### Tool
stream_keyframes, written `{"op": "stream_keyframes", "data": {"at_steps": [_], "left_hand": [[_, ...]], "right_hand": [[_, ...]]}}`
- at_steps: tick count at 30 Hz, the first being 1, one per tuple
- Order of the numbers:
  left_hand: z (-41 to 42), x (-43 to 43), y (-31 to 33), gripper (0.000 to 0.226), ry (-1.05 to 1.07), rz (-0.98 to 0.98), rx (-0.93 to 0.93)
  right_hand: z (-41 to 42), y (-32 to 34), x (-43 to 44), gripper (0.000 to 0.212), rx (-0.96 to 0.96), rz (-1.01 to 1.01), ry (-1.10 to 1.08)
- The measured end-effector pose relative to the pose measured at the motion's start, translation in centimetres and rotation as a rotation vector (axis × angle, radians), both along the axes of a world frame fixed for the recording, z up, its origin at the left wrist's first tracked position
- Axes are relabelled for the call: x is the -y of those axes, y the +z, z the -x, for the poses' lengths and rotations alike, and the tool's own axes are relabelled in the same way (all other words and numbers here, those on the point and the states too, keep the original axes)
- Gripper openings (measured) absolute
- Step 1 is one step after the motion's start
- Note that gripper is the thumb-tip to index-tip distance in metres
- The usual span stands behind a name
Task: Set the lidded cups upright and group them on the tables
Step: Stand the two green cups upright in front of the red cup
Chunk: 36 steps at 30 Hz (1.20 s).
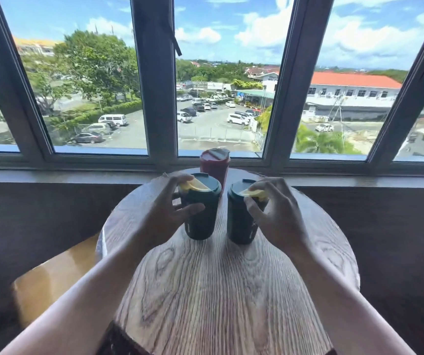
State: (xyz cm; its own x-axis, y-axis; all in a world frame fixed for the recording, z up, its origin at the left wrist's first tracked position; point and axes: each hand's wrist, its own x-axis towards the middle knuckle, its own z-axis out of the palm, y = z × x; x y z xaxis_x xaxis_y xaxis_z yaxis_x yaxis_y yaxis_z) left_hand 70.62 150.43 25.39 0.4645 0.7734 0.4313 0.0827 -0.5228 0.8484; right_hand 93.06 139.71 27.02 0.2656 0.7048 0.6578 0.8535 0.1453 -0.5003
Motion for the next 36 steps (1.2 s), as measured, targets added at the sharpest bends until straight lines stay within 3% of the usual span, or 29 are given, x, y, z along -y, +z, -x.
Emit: {"op": "stream_keyframes", "data": {"at_steps": [13,25,36], "left_hand": [[-1.4,-0.2,-0.9,0.055,-0.046,0.077,0.052],[-1.1,0.1,0.0,0.063,-0.040,0.020,0.021],[0.1,-3.3,3.7,0.029,-0.042,-0.041,-0.130]], "right_hand": [[-1.8,-1.6,-0.1,0.023,-0.014,-0.095,0.165],[-2.0,-1.6,-0.1,0.024,-0.022,-0.118,0.212],[-1.3,1.4,-1.7,0.031,-0.116,0.021,0.128]]}}
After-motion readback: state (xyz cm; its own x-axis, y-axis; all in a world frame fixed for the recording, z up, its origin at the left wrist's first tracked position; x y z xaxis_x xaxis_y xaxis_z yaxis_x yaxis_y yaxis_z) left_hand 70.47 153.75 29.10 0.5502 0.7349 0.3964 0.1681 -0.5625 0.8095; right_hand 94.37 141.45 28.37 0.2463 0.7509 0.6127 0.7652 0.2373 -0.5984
